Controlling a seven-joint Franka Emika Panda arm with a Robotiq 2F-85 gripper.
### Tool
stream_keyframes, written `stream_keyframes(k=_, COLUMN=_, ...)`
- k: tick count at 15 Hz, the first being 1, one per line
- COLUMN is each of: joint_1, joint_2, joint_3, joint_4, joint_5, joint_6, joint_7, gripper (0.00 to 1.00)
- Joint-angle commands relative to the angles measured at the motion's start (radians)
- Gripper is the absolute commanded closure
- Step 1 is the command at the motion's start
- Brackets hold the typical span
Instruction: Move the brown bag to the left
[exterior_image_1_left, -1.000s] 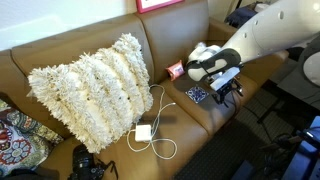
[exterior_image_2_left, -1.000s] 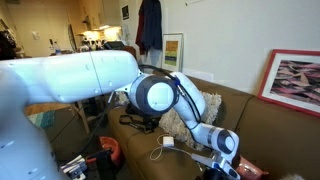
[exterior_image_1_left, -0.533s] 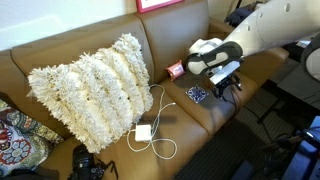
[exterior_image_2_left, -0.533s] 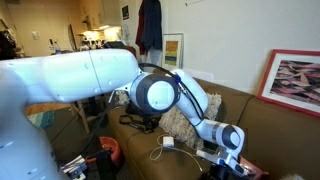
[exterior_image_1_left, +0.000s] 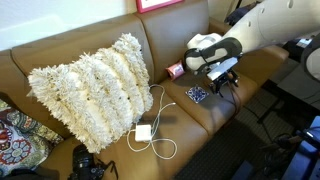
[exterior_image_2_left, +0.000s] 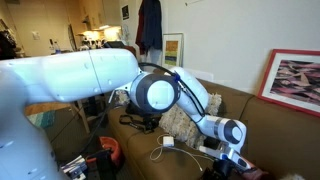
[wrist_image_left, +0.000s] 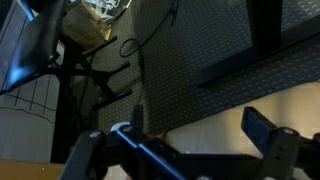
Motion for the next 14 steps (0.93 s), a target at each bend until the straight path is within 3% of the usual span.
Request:
stream_keyframes(k=1, joint_1=-0.013, joint_2=0.000, joint_3=0.010, joint_4=0.023, joint_5=0.004, joint_6=0.020, joint_7=-0.003, gripper=0.00)
stream_keyframes(k=10, joint_1=-0.008, joint_2=-0.028, joint_3=0.004, joint_4=0.047, joint_5=0.011, joint_6=0.155, joint_7=0.024, gripper=0.00)
stream_keyframes(k=14, joint_1=-0.008, joint_2=-0.039, joint_3=0.004, joint_4=0.018, joint_5=0.047, joint_6=0.252, joint_7=0.178, gripper=0.00)
